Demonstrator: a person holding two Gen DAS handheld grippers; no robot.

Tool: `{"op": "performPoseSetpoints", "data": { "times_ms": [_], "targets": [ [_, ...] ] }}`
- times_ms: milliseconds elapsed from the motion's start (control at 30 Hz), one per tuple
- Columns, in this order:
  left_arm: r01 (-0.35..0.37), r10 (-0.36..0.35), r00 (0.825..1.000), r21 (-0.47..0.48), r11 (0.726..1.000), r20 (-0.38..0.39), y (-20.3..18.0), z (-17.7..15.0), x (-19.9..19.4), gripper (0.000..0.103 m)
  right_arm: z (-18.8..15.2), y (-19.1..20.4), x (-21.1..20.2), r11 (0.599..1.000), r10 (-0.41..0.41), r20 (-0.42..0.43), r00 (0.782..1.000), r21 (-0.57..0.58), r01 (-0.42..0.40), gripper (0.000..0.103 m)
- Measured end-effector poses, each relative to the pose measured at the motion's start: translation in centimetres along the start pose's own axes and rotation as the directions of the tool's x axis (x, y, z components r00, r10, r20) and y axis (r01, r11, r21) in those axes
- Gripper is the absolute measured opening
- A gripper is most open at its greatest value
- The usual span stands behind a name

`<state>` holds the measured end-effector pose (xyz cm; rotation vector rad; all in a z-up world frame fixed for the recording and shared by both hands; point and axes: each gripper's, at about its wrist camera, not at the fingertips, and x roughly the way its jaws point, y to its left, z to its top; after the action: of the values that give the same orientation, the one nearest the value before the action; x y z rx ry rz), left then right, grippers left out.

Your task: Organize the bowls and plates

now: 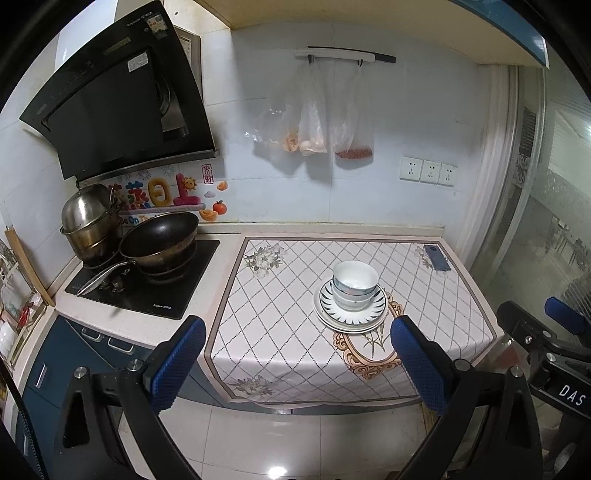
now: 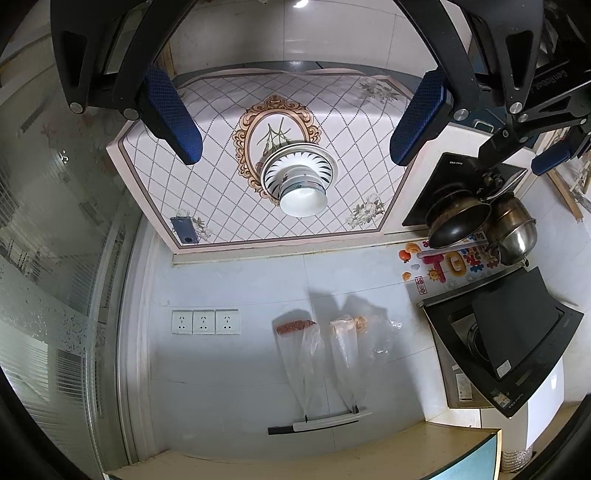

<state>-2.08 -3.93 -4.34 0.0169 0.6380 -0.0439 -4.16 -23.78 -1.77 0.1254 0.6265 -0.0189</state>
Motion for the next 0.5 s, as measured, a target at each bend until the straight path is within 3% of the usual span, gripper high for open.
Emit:
{"op": "performPoseSetpoints", "data": {
  "times_ms": [500],
  "targets": [
    [0.015,-0.015,1.000,0.002,1.000,-0.006,0.71,0.41,0.70,0.103,0.12,0.14,0.47,1.000,-0.017,-0.008,1.000,-0.003,0.017,0.103]
  ]
}}
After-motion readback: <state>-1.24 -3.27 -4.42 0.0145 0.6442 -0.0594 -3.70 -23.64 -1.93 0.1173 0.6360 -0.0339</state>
